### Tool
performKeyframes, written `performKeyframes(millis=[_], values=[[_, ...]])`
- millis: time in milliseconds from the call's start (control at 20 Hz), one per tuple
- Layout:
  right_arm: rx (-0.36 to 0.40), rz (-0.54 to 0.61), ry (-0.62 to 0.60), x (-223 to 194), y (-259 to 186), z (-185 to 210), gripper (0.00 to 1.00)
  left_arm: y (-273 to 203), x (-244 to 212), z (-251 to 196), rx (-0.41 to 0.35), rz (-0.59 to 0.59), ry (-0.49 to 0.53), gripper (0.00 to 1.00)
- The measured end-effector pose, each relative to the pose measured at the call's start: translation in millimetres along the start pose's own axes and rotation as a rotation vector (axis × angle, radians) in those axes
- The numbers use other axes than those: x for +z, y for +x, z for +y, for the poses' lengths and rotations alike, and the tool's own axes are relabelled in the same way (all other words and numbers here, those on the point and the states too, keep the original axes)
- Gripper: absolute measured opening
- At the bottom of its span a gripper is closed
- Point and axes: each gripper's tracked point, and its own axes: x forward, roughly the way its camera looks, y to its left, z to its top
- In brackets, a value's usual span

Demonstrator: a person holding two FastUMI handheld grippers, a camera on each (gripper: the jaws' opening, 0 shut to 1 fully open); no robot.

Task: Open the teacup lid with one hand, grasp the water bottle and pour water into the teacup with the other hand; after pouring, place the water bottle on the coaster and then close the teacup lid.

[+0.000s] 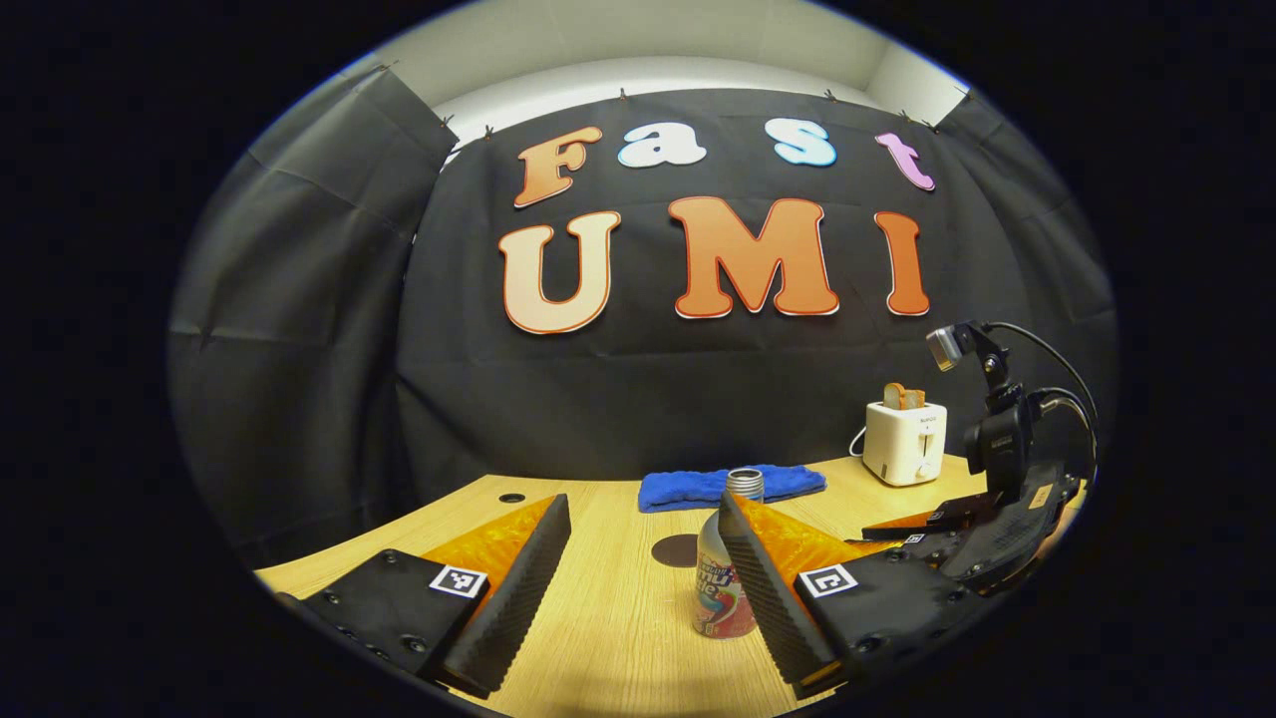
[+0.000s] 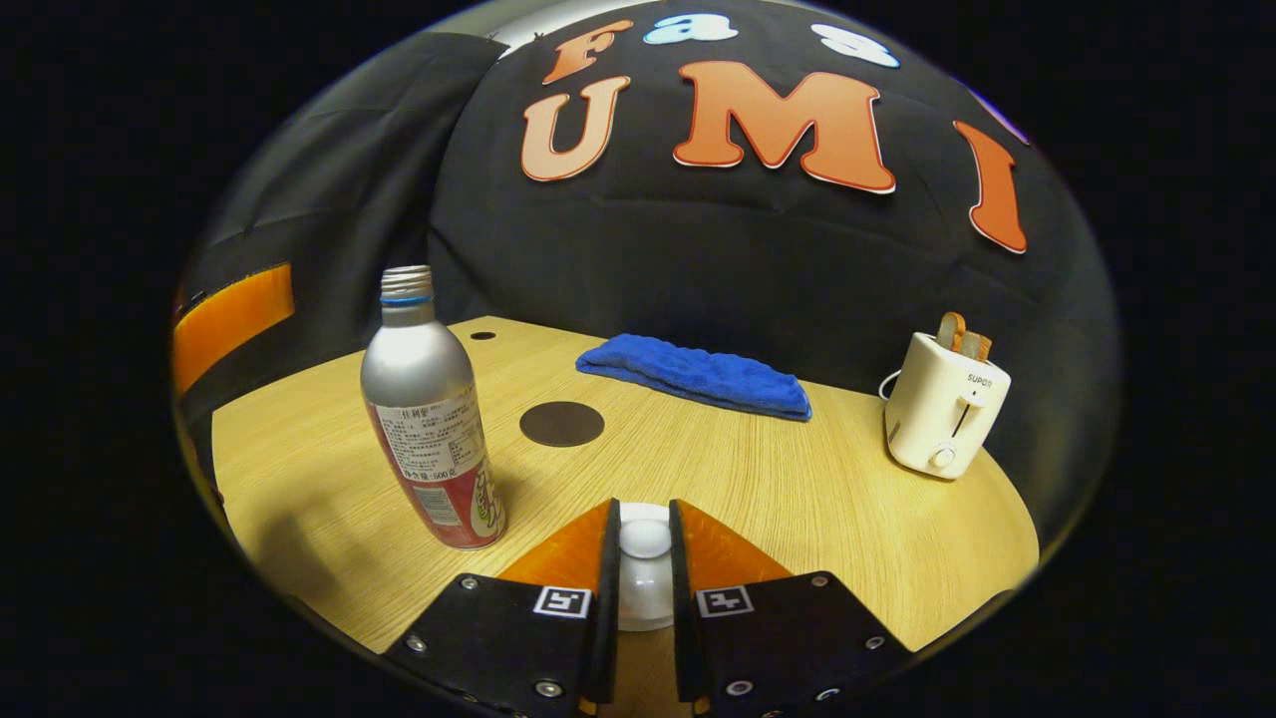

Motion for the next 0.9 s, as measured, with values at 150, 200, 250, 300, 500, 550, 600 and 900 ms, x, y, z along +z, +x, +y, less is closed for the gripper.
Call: performKeyframes(millis=[150, 200, 250, 300, 500, 550, 600, 900], values=[[0.029, 0.004, 0.037, 0, 0, 3, 0.21, 0, -3, -2, -0.004, 0.005, -0.008, 1.00], [0.035, 0.000, 0.048, 1, -2, 2, 0.22, 1, -3, -3, -0.004, 0.007, -0.010, 1.00], [0.031, -0.008, 0.054, 5, -3, 1, 0.21, 1, -4, -3, -0.003, 0.009, -0.011, 1.00], [0.031, -0.017, 0.056, 8, -4, 0, 0.21, 3, -6, -3, -0.005, 0.013, -0.013, 0.98], [0.038, -0.062, 0.079, 19, -15, -5, 0.21, 9, -14, -8, -0.021, 0.031, -0.035, 1.00], [0.033, -0.072, 0.097, 22, -19, -8, 0.17, 11, -18, -11, -0.031, 0.038, -0.044, 0.98], [0.037, -0.086, 0.116, 26, -23, -11, 0.21, 11, -21, -15, -0.045, 0.045, -0.054, 1.00], [0.012, -0.139, 0.135, 41, -45, -33, 0.21, 18, -44, -42, -0.130, 0.114, -0.108, 0.98]])
